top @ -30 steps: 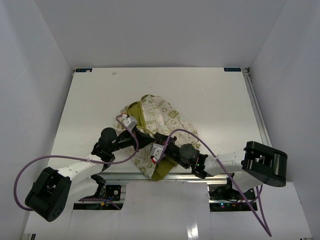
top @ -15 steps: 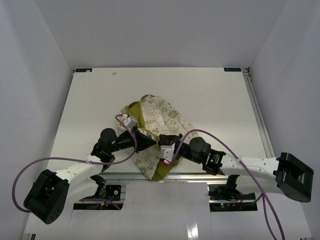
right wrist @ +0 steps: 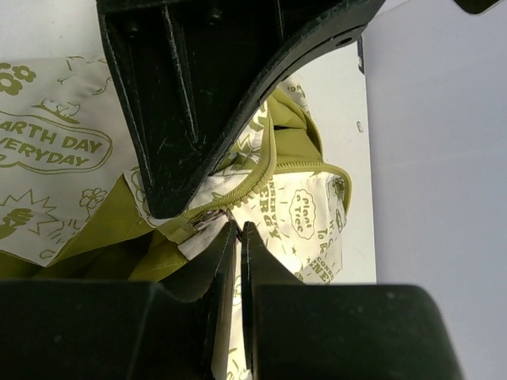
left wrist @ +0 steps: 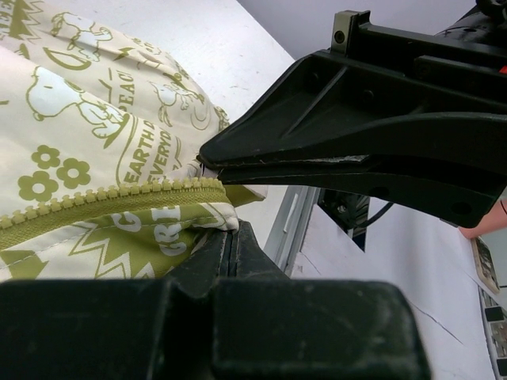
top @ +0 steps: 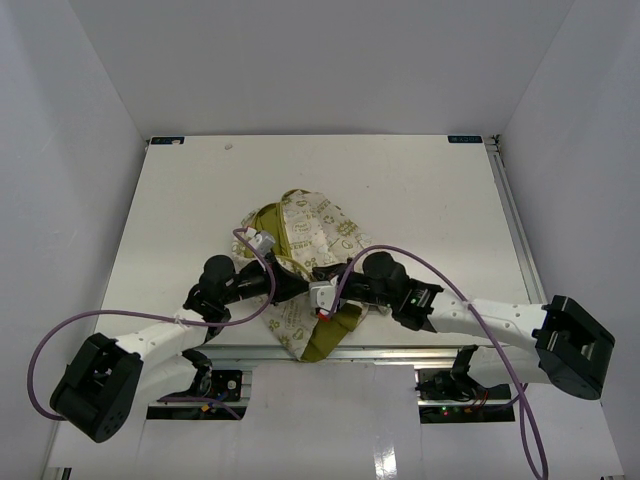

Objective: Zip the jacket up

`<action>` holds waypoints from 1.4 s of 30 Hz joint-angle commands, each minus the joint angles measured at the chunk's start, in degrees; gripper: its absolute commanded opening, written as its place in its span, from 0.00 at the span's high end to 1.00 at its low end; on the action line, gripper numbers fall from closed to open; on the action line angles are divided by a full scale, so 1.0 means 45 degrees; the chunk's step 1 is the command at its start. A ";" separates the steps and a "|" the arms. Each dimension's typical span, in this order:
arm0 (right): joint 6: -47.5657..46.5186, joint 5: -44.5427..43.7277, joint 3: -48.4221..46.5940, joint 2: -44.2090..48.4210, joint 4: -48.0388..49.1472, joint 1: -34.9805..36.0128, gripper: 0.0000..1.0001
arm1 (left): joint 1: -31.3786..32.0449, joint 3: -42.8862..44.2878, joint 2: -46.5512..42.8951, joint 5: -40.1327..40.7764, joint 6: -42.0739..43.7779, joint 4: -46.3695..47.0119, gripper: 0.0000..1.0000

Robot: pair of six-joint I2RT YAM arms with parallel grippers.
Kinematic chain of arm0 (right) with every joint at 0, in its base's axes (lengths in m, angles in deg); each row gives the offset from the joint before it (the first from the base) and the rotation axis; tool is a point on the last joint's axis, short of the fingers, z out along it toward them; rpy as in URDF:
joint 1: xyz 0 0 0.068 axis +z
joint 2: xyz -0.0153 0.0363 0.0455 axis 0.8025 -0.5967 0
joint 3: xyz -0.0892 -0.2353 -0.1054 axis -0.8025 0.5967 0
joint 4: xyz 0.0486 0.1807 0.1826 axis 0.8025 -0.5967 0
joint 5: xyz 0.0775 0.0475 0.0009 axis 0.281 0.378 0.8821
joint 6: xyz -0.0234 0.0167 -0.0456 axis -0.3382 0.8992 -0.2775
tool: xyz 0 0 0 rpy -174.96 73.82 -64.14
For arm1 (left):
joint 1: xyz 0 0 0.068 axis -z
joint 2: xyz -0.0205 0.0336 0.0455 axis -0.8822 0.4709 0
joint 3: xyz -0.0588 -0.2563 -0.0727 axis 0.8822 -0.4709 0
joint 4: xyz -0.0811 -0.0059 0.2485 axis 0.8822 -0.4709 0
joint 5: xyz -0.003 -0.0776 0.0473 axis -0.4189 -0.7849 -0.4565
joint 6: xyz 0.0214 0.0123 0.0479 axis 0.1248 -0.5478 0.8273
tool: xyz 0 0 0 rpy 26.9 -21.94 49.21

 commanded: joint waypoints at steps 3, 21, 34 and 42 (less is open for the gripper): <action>-0.0665 -0.1325 -0.0897 0.0794 0.2397 -0.0533 0.92 | 0.0380 -0.0115 0.0081 -0.1405 0.0095 -0.1500 1.00; 0.2680 -0.2745 0.1217 0.1311 0.3975 0.1467 0.92 | 0.0361 0.1173 -0.2336 0.2094 -0.0736 -0.4174 0.37; 0.3593 -0.3936 0.1038 0.0179 0.4559 0.2373 0.92 | 0.0361 0.1182 -0.2680 0.2460 -0.1790 -0.4124 0.32; 0.3676 -0.4971 0.1108 0.0069 0.4862 0.2754 0.92 | 0.0361 0.1245 -0.3651 0.3875 -0.1893 -0.5818 0.30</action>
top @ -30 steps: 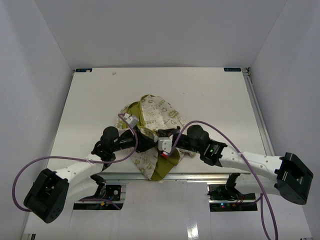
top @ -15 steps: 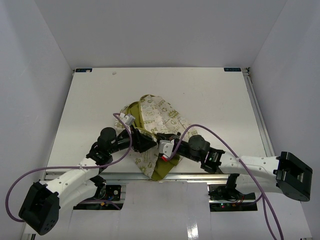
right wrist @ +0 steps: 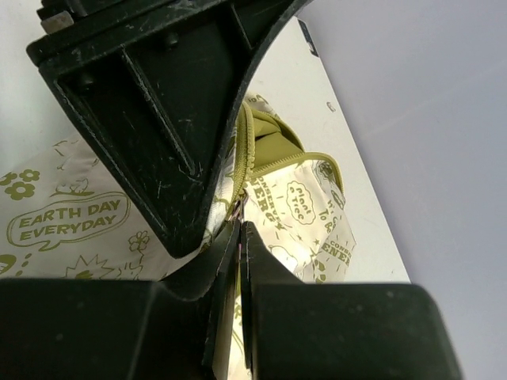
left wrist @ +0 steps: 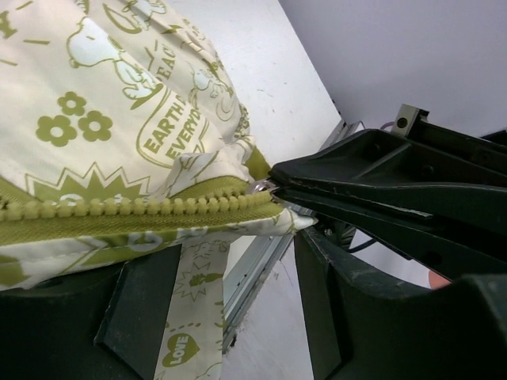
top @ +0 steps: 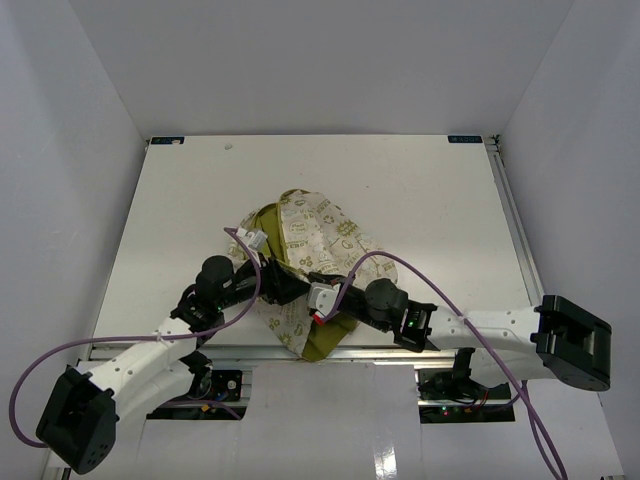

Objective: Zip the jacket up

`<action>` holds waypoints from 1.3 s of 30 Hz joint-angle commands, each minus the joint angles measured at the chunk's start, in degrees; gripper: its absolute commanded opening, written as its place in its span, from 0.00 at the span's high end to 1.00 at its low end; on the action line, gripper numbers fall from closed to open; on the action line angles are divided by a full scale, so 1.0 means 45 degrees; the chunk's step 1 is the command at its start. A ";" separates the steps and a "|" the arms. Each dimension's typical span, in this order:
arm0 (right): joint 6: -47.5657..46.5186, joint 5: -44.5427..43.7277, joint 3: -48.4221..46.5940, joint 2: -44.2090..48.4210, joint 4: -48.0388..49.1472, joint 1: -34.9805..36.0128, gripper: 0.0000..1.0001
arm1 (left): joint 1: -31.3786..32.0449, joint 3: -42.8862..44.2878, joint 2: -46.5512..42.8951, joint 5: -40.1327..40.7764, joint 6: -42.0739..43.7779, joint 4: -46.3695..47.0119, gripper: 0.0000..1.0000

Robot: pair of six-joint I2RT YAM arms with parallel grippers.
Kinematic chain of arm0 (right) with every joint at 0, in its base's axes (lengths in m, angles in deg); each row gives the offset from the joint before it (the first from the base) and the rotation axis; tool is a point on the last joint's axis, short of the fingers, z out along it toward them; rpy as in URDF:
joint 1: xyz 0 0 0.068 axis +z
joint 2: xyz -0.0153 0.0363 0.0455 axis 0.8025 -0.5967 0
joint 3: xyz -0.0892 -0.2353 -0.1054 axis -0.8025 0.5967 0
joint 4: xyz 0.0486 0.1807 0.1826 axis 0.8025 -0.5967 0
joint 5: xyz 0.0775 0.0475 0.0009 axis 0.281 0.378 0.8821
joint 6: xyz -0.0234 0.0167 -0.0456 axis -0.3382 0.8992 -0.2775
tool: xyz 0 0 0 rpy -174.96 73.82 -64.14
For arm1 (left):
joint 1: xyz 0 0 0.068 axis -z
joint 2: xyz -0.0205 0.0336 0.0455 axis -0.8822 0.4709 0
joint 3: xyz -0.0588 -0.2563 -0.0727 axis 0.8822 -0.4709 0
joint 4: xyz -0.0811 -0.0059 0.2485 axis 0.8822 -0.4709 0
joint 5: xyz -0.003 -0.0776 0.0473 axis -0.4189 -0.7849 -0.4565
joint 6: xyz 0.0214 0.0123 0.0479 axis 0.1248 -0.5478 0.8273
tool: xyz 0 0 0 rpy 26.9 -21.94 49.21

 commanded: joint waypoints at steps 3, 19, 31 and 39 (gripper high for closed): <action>0.0482 -0.0817 -0.0258 -0.0023 0.1178 0.0222 0.92 | -0.0022 0.0487 -0.1680 0.1979 -0.0778 -0.1626 0.28; 0.1044 -0.0897 -0.0623 -0.0421 0.0955 0.0223 0.92 | -0.0018 0.1308 -0.2212 0.2562 -0.3193 -0.3508 0.24; 0.1374 -0.0958 -0.1067 -0.0731 0.0780 0.0244 0.92 | -0.0018 0.1080 -0.1662 0.1685 -0.3544 -0.3007 0.31; 0.1545 -0.0868 -0.1233 -0.0870 0.0692 0.0296 0.92 | -0.0018 0.0408 -0.1239 0.1135 -0.3476 -0.1265 0.53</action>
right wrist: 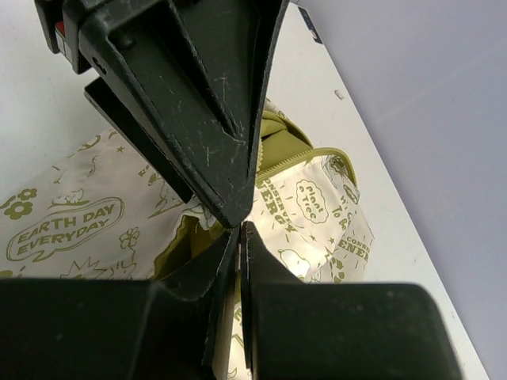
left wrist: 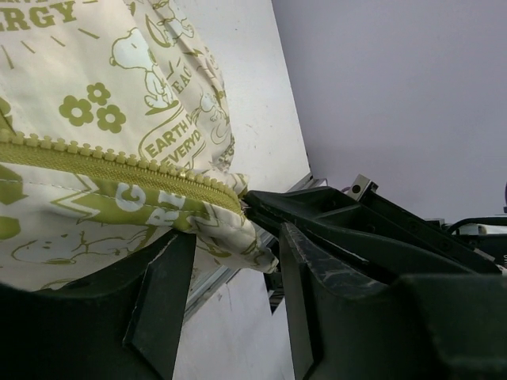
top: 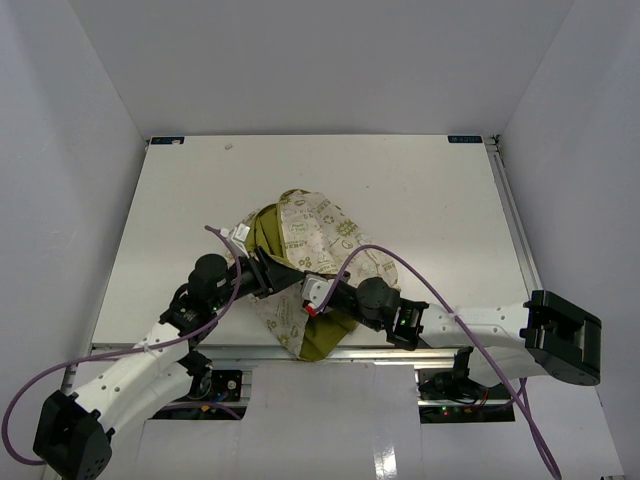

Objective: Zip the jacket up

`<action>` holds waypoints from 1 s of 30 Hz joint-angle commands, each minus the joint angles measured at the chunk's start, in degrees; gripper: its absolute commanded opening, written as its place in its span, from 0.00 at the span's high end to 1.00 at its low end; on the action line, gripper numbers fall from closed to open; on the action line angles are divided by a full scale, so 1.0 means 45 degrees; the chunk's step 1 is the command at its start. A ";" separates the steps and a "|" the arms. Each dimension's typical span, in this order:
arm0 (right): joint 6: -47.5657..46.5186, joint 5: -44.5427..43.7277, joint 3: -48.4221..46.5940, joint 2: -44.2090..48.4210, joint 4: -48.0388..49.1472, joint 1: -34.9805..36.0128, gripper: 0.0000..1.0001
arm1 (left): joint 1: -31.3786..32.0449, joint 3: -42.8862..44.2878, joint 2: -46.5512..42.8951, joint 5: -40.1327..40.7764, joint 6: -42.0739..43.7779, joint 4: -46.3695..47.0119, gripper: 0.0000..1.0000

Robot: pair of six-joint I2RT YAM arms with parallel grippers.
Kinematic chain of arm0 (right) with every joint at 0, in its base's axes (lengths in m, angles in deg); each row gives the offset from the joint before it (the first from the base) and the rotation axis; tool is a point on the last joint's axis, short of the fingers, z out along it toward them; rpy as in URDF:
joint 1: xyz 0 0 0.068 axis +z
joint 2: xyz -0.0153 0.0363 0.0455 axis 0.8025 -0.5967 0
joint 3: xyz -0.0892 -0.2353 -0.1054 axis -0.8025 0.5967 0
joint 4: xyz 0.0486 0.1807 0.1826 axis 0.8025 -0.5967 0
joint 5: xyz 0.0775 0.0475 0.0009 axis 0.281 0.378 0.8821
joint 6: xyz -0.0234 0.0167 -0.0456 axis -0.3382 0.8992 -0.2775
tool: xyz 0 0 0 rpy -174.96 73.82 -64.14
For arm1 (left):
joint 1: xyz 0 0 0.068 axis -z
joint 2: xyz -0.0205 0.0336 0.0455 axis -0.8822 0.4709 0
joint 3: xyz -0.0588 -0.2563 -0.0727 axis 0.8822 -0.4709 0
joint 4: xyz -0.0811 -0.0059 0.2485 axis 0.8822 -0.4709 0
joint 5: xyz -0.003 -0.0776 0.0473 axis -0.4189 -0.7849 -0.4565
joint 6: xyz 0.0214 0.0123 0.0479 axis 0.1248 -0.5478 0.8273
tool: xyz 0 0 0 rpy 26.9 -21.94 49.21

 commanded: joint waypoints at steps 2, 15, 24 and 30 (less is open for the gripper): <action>0.0336 -0.0152 -0.0689 0.0044 0.0364 0.0160 0.92 | -0.0018 -0.0659 0.0362 -0.1046 0.0118 0.2025 0.69; -0.1089 0.0352 -0.0963 0.0940 -0.1224 -0.0095 0.92 | -0.0018 -0.0204 -0.0351 -0.1388 0.2207 -0.0386 1.00; -0.3604 0.2247 -0.2069 0.0696 -0.2366 -0.0912 0.92 | -0.0018 -0.0469 -0.0541 -0.2261 0.3190 -0.1599 1.00; -0.4700 0.3662 -0.2728 -0.0071 -0.2588 -0.1415 0.92 | -0.0018 -0.0639 -0.0515 -0.2737 0.3230 -0.1551 1.00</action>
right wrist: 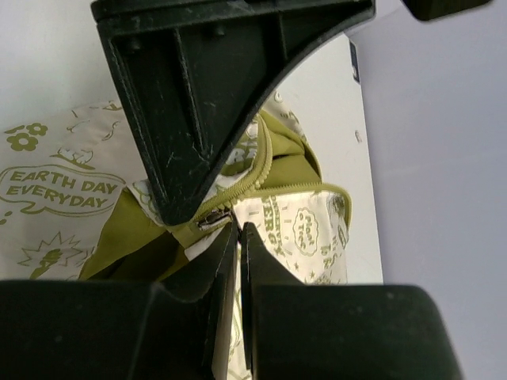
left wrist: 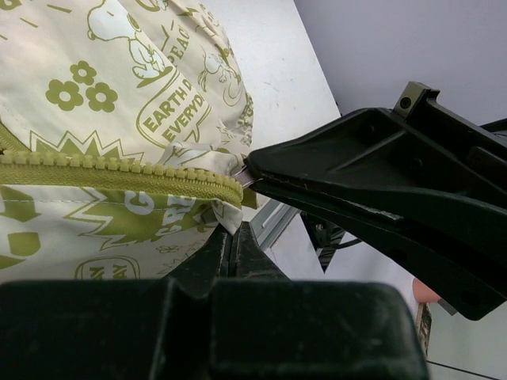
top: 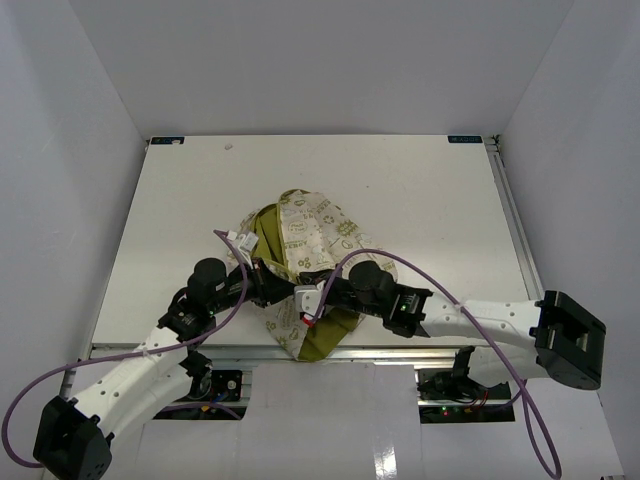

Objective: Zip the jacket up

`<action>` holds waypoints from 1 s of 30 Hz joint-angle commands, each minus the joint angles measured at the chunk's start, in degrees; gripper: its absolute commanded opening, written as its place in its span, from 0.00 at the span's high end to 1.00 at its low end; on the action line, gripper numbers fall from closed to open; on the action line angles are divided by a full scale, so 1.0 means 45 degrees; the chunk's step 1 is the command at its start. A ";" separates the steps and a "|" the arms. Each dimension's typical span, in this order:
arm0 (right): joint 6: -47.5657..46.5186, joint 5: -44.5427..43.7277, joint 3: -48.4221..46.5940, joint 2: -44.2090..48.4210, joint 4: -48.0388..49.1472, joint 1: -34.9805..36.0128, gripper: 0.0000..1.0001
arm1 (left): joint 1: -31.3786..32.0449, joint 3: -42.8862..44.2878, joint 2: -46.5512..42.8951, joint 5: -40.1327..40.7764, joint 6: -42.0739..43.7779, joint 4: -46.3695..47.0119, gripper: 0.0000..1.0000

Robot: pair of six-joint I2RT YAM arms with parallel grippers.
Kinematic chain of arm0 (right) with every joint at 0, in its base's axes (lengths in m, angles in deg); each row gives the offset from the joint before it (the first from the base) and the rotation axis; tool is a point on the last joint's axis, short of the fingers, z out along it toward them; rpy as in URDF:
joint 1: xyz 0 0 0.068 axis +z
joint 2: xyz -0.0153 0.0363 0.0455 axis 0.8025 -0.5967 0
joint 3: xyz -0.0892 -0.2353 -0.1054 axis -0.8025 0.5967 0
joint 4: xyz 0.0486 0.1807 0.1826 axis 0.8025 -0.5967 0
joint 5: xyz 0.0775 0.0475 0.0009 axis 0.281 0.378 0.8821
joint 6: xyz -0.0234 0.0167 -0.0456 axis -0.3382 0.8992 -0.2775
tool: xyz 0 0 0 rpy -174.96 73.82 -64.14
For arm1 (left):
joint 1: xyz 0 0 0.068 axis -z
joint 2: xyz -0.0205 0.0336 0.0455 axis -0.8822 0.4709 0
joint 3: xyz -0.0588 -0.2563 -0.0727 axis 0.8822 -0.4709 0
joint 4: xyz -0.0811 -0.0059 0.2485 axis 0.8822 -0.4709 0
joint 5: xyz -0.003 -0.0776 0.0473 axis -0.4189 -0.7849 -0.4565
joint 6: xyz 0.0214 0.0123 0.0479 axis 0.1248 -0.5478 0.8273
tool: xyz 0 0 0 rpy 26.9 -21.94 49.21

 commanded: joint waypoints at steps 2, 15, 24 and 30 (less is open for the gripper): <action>-0.1683 0.1032 -0.1413 -0.0686 0.1225 -0.0686 0.92 | 0.0078 -0.0273 0.0023 -0.1370 0.0225 -0.0884 1.00; -0.2243 0.1020 -0.1582 -0.0992 0.2699 -0.2041 0.92 | 0.0078 -0.0540 0.0447 -0.1723 0.0049 -0.0818 1.00; -0.2238 0.0546 -0.0344 0.0108 0.4370 -0.2106 0.92 | 0.0078 -0.0723 0.0262 -0.2463 -0.0212 -0.0363 1.00; -0.0981 0.1245 -0.1099 0.0659 0.1872 -0.2125 0.92 | 0.0084 -0.0683 0.0282 -0.2589 -0.0040 -0.0250 1.00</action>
